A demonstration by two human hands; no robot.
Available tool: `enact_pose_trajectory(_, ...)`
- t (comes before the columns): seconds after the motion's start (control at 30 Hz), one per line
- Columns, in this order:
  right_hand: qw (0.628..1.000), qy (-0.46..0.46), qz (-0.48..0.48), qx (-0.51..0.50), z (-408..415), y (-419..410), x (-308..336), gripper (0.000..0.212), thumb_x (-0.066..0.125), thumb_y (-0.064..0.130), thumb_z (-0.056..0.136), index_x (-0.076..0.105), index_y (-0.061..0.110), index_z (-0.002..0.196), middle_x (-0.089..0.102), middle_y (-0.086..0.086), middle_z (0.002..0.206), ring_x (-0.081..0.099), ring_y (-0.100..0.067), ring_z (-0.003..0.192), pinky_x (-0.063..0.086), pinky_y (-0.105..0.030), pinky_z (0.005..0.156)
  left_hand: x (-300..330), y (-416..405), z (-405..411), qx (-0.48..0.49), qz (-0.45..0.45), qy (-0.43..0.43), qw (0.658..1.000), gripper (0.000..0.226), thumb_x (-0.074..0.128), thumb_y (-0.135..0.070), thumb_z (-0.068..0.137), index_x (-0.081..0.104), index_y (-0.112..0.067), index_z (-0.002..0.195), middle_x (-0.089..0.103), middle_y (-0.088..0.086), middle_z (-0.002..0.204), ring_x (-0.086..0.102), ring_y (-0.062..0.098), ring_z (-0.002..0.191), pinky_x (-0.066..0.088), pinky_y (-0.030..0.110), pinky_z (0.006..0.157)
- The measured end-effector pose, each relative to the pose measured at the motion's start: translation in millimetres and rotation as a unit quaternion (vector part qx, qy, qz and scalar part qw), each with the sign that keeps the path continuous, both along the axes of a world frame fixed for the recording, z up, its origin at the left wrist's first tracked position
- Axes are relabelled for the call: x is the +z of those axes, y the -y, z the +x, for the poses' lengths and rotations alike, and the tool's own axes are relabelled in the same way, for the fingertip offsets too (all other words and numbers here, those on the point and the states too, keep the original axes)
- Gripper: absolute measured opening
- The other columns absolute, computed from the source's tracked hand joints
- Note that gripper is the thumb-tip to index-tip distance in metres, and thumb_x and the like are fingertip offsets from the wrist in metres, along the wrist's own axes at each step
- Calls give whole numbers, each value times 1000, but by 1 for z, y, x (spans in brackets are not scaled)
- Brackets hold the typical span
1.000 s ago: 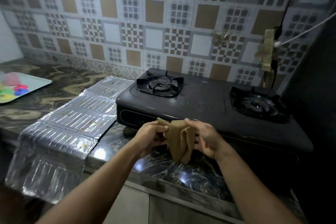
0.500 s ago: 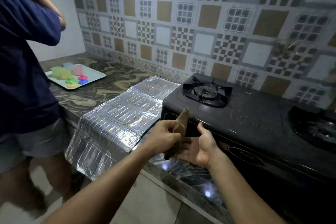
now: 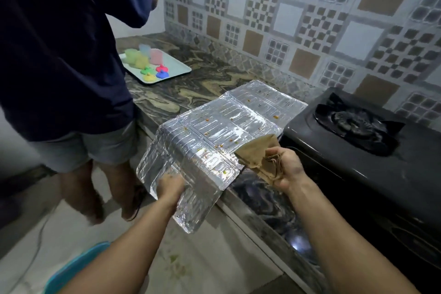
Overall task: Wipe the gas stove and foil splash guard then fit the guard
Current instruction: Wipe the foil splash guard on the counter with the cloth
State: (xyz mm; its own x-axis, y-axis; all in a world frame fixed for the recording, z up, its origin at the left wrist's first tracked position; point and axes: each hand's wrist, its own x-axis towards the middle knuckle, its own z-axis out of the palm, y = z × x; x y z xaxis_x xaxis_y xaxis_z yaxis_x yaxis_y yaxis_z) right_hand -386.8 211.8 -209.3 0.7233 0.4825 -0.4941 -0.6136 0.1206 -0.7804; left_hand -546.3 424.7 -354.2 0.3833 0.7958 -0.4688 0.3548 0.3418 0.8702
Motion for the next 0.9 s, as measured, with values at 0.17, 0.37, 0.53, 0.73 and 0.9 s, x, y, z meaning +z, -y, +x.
enact_pose_trajectory(0.17,937,291,-174,85,6,-52,-16,53,48,-1,84,60,33,123,65,-4,118,58,-15,90,47,-23,71,-4,6,-36,101,-157,-26,982,11,56,-15,76,57,-3,78,55,14,99,53,32,73,40,38,72)
enact_pose_trajectory(0.37,680,538,-362,342,-4,-86,-52,62,39,8,89,32,25,148,33,-2,155,31,-24,142,24,-49,118,-45,-4,-53,52,-356,68,930,35,61,-20,59,56,-15,93,47,4,72,43,19,61,42,36,73)
enact_pose_trajectory(0.53,495,565,-461,472,-19,-100,-81,66,23,29,71,49,-3,122,42,-27,136,38,-46,124,36,-54,99,-50,-19,-76,74,-383,153,908,15,65,-16,81,67,-11,95,65,10,93,63,28,82,53,39,79)
enact_pose_trajectory(0.73,487,548,-477,485,-22,-104,-75,75,48,8,87,19,34,151,6,0,162,4,-29,148,23,-62,111,-35,-27,-85,71,-402,270,872,48,68,-25,79,64,-10,124,67,18,120,71,35,95,57,50,83)
enact_pose_trajectory(0.9,476,559,-462,498,-45,-95,-63,65,47,7,87,33,28,147,21,-8,160,28,-37,140,35,-56,107,-15,-22,-83,61,-393,333,855,48,65,-41,84,69,-5,114,70,23,113,72,39,92,60,53,67)
